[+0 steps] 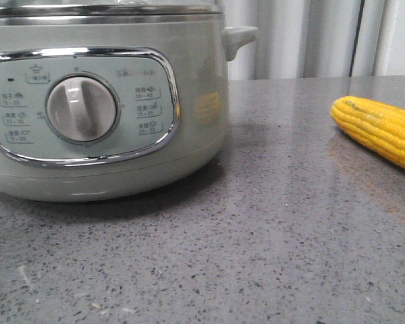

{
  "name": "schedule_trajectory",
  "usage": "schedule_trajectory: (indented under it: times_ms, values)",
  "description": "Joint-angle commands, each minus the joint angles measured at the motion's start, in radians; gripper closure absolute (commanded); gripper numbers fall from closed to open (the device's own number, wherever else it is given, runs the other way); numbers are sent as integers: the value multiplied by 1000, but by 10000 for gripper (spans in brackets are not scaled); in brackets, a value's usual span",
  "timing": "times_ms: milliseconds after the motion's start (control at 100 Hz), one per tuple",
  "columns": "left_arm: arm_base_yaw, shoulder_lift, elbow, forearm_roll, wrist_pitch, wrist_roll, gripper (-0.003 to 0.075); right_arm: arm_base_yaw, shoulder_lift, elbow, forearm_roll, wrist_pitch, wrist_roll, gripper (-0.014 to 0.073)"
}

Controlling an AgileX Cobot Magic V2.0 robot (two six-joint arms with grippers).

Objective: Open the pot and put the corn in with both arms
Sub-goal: 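Move the left gripper to the glass lid knob and grasp it, then lift the glass lid off the pot with the left gripper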

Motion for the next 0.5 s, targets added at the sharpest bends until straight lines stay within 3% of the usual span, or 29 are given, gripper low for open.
schedule_trajectory:
  times_ms: [0,140,490]
  values:
    - [-10,26,-36,-36,-73,0,204,-1,-16,-33,2,-54,-12,153]
    - [-10,77,-36,-157,-127,0,207,-1,-16,-32,2,-56,-12,154]
    - [-10,139,-36,-184,-137,-2,207,-1,-16,-32,2,-63,-12,154]
